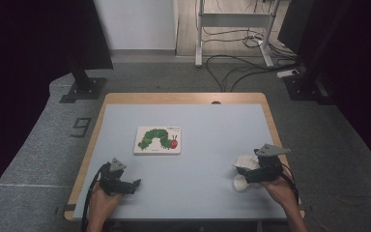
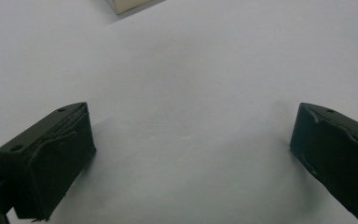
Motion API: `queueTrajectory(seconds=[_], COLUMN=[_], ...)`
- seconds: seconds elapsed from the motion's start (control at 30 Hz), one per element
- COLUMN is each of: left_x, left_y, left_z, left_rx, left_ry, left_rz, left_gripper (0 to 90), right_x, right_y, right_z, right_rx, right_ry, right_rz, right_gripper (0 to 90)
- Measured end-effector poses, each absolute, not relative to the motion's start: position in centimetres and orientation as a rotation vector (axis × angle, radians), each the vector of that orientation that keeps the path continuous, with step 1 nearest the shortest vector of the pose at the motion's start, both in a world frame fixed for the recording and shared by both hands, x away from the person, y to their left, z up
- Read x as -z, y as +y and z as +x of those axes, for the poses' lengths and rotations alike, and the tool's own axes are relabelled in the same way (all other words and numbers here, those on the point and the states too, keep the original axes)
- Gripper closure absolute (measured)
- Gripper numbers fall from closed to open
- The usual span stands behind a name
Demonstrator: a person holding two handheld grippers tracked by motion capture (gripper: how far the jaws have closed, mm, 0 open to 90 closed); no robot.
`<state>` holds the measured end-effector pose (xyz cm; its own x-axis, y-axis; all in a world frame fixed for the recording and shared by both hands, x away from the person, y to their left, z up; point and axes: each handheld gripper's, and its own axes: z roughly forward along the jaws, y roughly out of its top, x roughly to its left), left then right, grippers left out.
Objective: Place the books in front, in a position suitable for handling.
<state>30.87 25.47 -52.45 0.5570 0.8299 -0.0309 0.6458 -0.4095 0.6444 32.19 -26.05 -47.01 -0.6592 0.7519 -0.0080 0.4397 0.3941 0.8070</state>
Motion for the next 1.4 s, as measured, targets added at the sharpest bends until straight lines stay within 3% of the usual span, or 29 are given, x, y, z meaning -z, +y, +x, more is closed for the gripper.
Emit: queueTrajectory(seconds=[0.87,1.4], left_x=[48.9,49.0], left_y=[24.9,24.6], left_z=[36.4,39.8], left_rx=[-0.435,-0.374], left_ry=[1.030,0.967], left_rz=[2.196,2.267], left_gripper=[1.1,2.9], right_x=[45.6,46.2], right_y=[-19.4,-14.7], right_z=[35.1,37.8], right_rx=[-1.212,-1.221], right_ry=[2.320,2.361], right_rz=[0.919,0.878], right_gripper=[0.0,0.0])
